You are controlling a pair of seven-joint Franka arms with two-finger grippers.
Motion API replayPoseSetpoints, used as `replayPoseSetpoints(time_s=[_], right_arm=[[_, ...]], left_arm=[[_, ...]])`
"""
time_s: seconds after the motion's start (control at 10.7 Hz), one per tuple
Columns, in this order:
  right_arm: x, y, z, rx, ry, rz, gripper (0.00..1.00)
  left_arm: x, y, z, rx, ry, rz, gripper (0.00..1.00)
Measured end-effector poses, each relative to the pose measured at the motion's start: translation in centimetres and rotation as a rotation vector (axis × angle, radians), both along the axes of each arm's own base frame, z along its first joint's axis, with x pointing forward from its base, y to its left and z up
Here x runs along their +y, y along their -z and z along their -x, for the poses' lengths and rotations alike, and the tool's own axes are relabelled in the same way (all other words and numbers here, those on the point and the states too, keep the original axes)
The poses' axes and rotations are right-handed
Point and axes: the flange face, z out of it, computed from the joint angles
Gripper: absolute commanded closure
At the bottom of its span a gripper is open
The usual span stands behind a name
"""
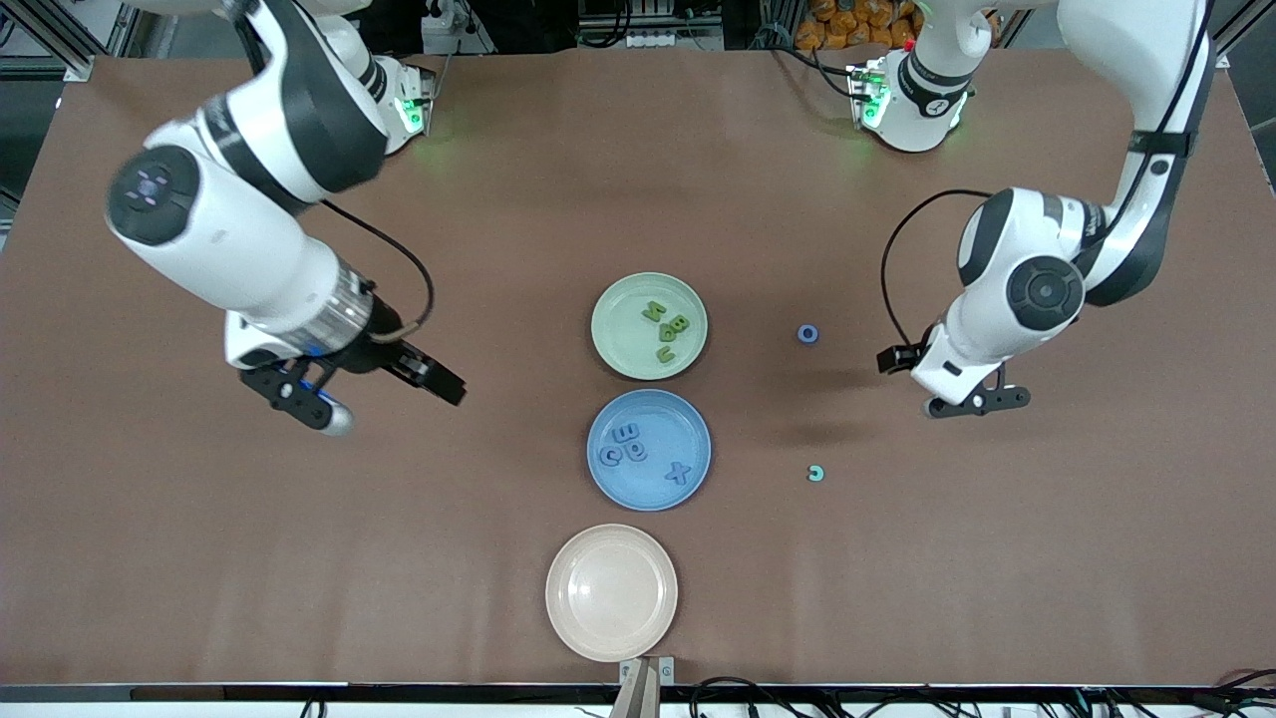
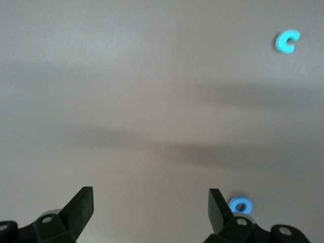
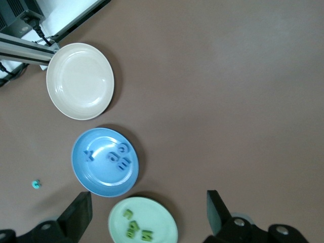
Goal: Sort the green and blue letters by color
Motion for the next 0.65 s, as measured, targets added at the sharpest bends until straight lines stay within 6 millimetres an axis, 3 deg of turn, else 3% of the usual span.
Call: replayPoseSetpoints(time_s=[0.37,0.65], right_arm=[[-6.0,-5.0,1.8,0.003,-0.165,0.062,0.0],[-10.7,-7.1,2.5,0.003,-0.254,0.089,0.0]], left_arm=[[3.2,-2.3,4.2,0.007,0.036,0.012,0.0],[4.4,-6.4,3.9,-0.065,-0.003,0.058,0.0]])
